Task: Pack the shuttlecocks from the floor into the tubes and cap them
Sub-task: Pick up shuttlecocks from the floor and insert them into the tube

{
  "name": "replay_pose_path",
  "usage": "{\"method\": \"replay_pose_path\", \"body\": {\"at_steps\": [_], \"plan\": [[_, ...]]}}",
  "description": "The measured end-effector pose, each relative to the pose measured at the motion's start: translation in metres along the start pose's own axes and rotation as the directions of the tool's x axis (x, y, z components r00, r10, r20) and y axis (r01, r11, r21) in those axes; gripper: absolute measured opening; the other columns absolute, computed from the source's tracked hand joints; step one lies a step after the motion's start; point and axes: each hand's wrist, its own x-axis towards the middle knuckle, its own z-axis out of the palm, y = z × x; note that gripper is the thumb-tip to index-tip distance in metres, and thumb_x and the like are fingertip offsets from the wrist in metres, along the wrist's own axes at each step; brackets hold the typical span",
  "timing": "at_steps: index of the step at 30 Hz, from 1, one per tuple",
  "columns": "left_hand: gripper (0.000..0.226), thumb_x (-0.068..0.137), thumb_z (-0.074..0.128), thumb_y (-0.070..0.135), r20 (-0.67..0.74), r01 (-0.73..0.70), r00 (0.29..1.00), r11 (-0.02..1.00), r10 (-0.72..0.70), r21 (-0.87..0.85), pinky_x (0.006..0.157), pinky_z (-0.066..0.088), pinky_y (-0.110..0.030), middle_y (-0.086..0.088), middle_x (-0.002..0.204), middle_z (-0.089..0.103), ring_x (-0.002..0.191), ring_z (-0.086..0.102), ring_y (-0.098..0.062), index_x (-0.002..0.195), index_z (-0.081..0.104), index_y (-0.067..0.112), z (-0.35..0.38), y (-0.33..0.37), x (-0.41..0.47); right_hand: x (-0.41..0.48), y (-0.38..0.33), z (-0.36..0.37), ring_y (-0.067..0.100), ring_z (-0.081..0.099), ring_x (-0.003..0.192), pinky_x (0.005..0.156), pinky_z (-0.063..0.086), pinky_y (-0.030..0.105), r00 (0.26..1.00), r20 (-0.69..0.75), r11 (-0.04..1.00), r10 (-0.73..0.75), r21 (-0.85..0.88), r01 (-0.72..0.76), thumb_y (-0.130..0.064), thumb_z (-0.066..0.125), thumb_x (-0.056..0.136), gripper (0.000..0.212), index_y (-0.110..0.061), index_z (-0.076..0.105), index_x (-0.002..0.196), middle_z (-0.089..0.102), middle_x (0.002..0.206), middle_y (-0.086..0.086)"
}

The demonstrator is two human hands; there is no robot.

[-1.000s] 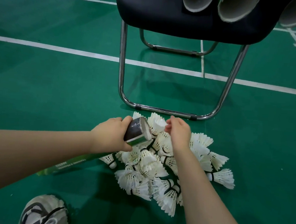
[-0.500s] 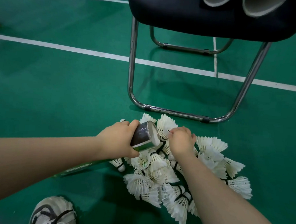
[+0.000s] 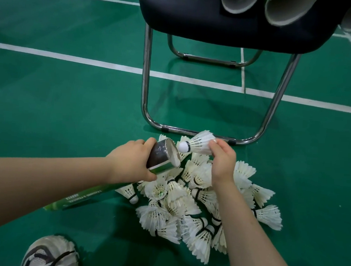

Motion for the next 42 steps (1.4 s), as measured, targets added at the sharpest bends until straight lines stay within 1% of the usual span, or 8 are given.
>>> {"method": "replay_pose_path", "body": {"at_steps": [3, 7, 14, 16, 21, 23, 30, 42], "plan": [[0.072, 0.066, 0.067, 0.054, 0.007, -0.016, 1.0, 1.0, 0.016, 0.008, 0.075, 0.049, -0.031, 0.003, 0.095, 0.052, 0.086, 0.05, -0.016, 0.122, 0.033, 0.024, 0.004, 0.004, -0.002, -0.006, -0.019, -0.003, 0.009, 0.055, 0.072, 0.079, 0.043, 0.027, 0.955, 0.286, 0.978, 0.076, -0.209, -0.015, -0.01, 0.049, 0.092, 0.027, -0.016, 0.064, 0.07, 0.061, 0.071, -0.005], [0.071, 0.066, 0.067, 0.056, 0.035, -0.019, 0.999, 0.999, 0.018, 0.029, 0.074, 0.048, -0.028, 0.003, 0.098, 0.053, 0.087, 0.049, -0.014, 0.12, 0.033, 0.025, 0.008, 0.005, -0.004, -0.02, -0.036, -0.002, 0.011, 0.055, 0.088, 0.094, 0.045, 0.037, 0.697, 0.641, 0.894, 0.322, -0.448, 0.0, -0.019, 0.051, 0.092, 0.017, -0.026, 0.065, 0.083, 0.062, 0.089, -0.008], [0.071, 0.062, 0.063, 0.06, 0.0, -0.18, 0.983, 0.976, 0.181, 0.124, 0.073, 0.049, -0.029, 0.005, 0.1, 0.053, 0.089, 0.051, -0.014, 0.118, 0.037, 0.026, 0.019, 0.027, -0.009, -0.045, -0.036, 0.007, 0.013, 0.039, 0.066, 0.059, 0.034, 0.026, 0.49, 0.672, 0.698, 0.555, -0.697, 0.165, -0.007, 0.057, 0.08, 0.011, -0.011, 0.049, 0.073, 0.044, 0.073, 0.001], [0.068, 0.064, 0.062, 0.06, -0.011, -0.183, 0.982, 0.973, 0.187, 0.141, 0.074, 0.049, -0.03, 0.005, 0.098, 0.053, 0.088, 0.051, -0.014, 0.117, 0.037, 0.026, 0.019, 0.031, -0.006, -0.046, -0.033, 0.004, 0.013, 0.041, 0.066, 0.059, 0.034, 0.025, 0.547, 0.667, 0.75, 0.506, -0.654, 0.103, -0.007, 0.058, 0.079, 0.012, -0.012, 0.05, 0.072, 0.045, 0.072, 0.0], [0.066, 0.064, 0.066, 0.058, -0.055, -0.097, 0.993, 0.994, 0.1, 0.052, 0.073, 0.051, -0.033, 0.006, 0.091, 0.054, 0.081, 0.054, -0.015, 0.113, 0.037, 0.026, 0.006, 0.039, 0.011, -0.034, -0.025, -0.007, 0.013, 0.055, 0.075, 0.072, 0.046, 0.025, 0.918, 0.354, 0.978, 0.177, -0.166, -0.124, -0.015, 0.054, 0.088, 0.013, -0.015, 0.062, 0.078, 0.06, 0.077, -0.003], [0.067, 0.064, 0.066, 0.059, -0.057, -0.082, 0.995, 0.995, 0.085, 0.05, 0.072, 0.051, -0.033, 0.005, 0.092, 0.054, 0.081, 0.054, -0.015, 0.114, 0.036, 0.025, 0.007, 0.039, 0.012, -0.023, -0.019, -0.018, 0.011, 0.057, 0.076, 0.071, 0.048, 0.025, 0.977, 0.198, 0.928, 0.075, -0.372, 0.004, -0.018, 0.054, 0.088, 0.01, -0.018, 0.064, 0.087, 0.062, 0.081, -0.007], [0.066, 0.066, 0.064, 0.059, 0.0, -0.021, 1.0, 0.998, 0.022, 0.064, 0.07, 0.048, -0.029, 0.005, 0.093, 0.052, 0.083, 0.05, -0.014, 0.115, 0.034, 0.025, 0.013, 0.015, 0.001, 0.002, 0.036, -0.045, 0.019, 0.044, 0.118, 0.098, 0.034, 0.038, 0.973, 0.203, 0.291, 0.109, -0.943, 0.164, -0.03, 0.051, 0.087, 0.04, -0.023, 0.048, 0.127, 0.055, 0.126, -0.003], [0.067, 0.067, 0.064, 0.058, 0.041, -0.002, 0.999, 0.999, 0.0, 0.051, 0.069, 0.048, -0.029, 0.005, 0.09, 0.051, 0.08, 0.051, -0.015, 0.117, 0.034, 0.024, 0.018, 0.003, -0.007, -0.003, 0.065, -0.038, 0.019, 0.056, 0.082, 0.098, 0.029, 0.037, 0.994, 0.042, 0.375, -0.101, -0.924, 0.077, -0.026, 0.042, 0.094, 0.021, -0.017, 0.061, 0.097, 0.062, 0.079, -0.002]]}}
